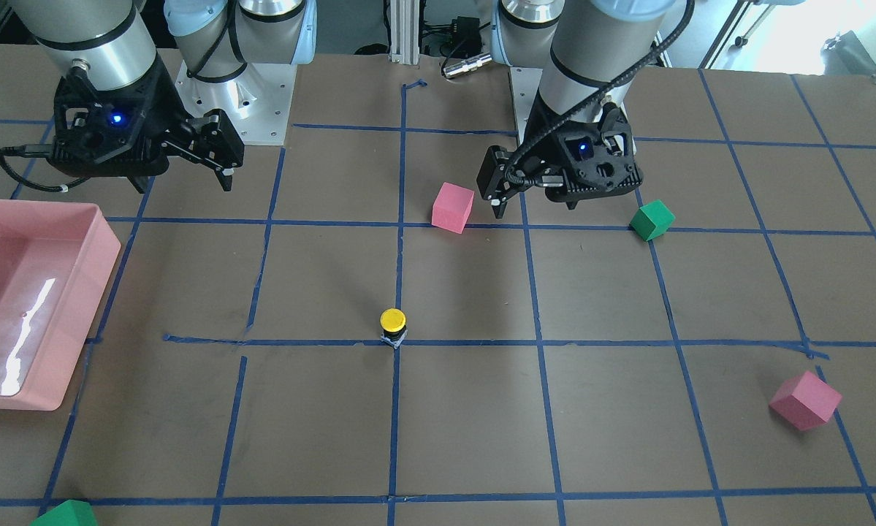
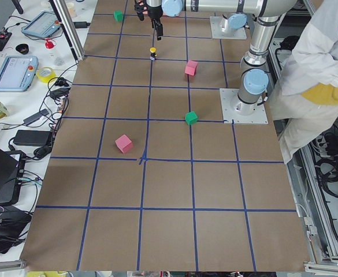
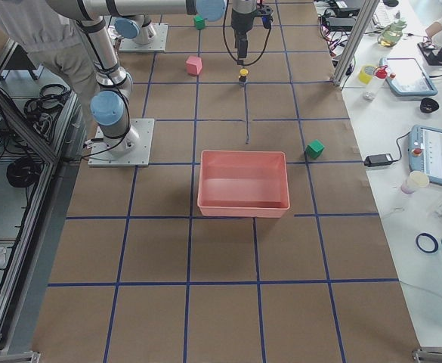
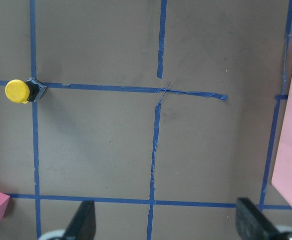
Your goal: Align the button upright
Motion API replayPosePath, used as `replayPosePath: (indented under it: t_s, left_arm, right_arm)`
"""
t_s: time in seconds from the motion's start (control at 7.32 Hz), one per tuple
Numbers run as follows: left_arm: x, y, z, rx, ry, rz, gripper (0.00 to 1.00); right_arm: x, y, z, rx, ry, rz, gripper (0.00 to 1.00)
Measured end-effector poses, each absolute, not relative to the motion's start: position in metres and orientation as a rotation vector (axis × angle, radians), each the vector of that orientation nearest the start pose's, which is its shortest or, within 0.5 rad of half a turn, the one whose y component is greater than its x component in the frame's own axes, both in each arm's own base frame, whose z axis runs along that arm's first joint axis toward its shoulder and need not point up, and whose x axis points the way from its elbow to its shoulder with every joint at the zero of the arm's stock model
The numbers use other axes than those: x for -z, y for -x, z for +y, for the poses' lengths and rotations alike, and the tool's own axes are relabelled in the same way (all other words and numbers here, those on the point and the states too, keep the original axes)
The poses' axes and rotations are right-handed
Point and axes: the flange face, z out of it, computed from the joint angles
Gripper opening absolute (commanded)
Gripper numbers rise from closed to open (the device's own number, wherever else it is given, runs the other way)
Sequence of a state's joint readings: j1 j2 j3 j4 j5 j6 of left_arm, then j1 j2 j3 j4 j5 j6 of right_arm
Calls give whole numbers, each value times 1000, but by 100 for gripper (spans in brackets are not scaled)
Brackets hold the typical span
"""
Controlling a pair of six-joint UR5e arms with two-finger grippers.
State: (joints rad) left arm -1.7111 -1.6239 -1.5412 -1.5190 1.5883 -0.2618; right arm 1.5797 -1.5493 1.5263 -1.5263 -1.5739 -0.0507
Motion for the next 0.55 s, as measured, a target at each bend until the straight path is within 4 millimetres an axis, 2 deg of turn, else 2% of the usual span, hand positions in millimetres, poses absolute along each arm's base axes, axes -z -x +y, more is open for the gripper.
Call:
replayPosePath:
  t_s: [0.14, 0.27, 0.55]
  left_arm:
    - [-498, 192, -484, 101, -21, 3079, 100]
    - [-506, 183, -477, 117, -180, 3045, 100]
    - [-511, 177, -469, 124, -275, 3026, 100]
  right_arm:
    - [-495, -138, -498, -33, 94, 3143, 100]
    - [-495, -138, -498, -33, 94, 3142, 100]
    - [-495, -138, -498, -32, 96, 3141, 100]
